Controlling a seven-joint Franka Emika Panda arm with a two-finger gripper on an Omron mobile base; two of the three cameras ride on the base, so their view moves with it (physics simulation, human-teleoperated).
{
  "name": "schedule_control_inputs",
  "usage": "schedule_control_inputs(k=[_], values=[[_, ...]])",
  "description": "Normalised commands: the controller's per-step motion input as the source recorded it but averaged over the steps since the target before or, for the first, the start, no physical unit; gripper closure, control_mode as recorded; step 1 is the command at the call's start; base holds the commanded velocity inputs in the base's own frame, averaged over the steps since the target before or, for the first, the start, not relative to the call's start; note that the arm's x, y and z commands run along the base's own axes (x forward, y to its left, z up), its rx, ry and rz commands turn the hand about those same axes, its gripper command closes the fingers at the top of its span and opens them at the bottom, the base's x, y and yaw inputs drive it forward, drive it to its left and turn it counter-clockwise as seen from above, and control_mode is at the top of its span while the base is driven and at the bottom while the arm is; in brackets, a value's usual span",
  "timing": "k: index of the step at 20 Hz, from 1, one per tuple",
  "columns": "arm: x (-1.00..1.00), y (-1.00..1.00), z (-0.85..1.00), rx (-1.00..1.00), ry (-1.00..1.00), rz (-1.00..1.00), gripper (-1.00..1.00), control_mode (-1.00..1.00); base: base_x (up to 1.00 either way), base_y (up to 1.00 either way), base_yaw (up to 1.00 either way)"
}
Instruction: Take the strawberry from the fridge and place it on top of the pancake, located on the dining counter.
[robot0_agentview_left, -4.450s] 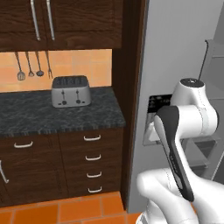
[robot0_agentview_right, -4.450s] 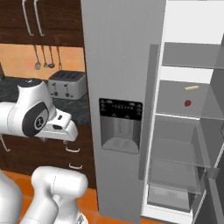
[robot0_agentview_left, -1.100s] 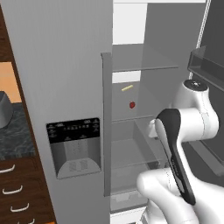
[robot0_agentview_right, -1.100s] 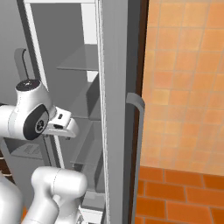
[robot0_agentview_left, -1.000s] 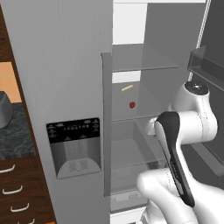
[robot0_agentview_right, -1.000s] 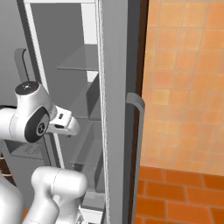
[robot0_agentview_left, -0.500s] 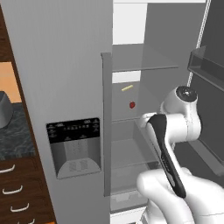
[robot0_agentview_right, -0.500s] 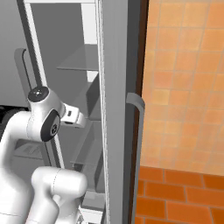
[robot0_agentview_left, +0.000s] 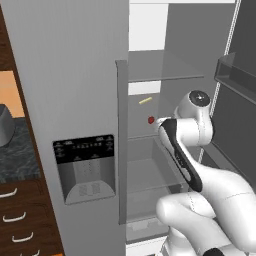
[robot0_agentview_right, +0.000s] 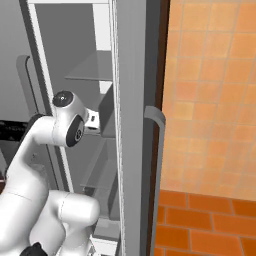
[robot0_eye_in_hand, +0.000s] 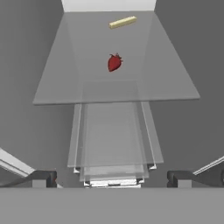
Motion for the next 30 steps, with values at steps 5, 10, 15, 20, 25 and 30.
schedule_control_inputs(k=[5,10,15,20,25,30], values=[[0.62,-0.1,-0.02,0.0,0.06,0.0,-1.0,-1.0,0.0,0.0,0.0],[0.41,0.0,-0.14,0.0,-0.08,-0.01,-1.0,-1.0,0.0,0.0,0.0],[0.26,0.0,-0.37,-0.03,-0.21,0.0,-1.0,-1.0,0.0,0.0,0.0],[0.26,0.0,-0.04,0.0,-0.05,0.0,-1.0,-1.0,0.0,0.0,0.0],[0.24,0.0,0.0,0.0,0.0,0.0,-1.0,-1.0,0.0,0.0,0.0],[0.56,0.0,0.0,0.0,0.04,0.0,-1.0,-1.0,0.0,0.0,0.0]])
